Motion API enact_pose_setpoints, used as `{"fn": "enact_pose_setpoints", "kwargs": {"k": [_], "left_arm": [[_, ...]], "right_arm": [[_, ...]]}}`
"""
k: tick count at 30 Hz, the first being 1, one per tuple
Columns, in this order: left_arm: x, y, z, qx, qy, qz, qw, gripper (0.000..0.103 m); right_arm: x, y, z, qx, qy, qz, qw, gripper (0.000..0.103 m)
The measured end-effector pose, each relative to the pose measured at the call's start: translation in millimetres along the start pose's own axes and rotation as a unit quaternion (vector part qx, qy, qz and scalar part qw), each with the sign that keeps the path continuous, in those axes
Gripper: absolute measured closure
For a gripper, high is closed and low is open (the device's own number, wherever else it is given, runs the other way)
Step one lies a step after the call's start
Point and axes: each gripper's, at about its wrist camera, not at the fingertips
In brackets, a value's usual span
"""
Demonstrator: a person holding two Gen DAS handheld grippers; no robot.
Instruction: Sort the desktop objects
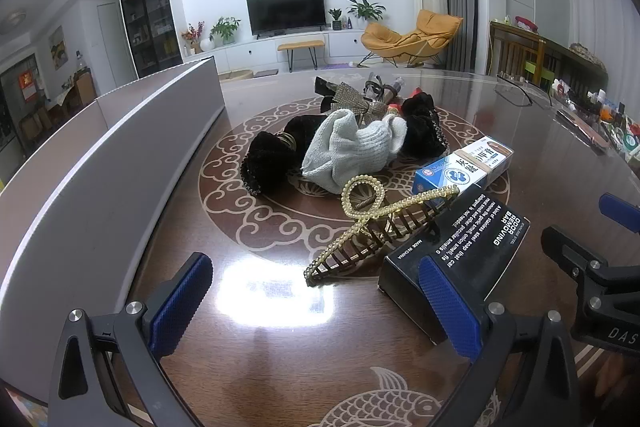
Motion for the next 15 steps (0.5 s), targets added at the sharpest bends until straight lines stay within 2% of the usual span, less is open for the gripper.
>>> {"fn": "enact_pose_setpoints", "kwargs": {"k": [15], "left_arm": [[0.4,0.1,0.2,0.000,-0.001,0.001,1.0000,0.000]], "right_arm": [[0.4,0.9,0.6,0.000,-0.003,-0.002,1.000,0.000]]}}
Point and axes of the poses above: each gripper's, at about its wrist camera, not at the fingertips, and y roughly against the way its jaws point, x to its right, z to its underside, and after that the axes turned 1 degree about x, right-handed
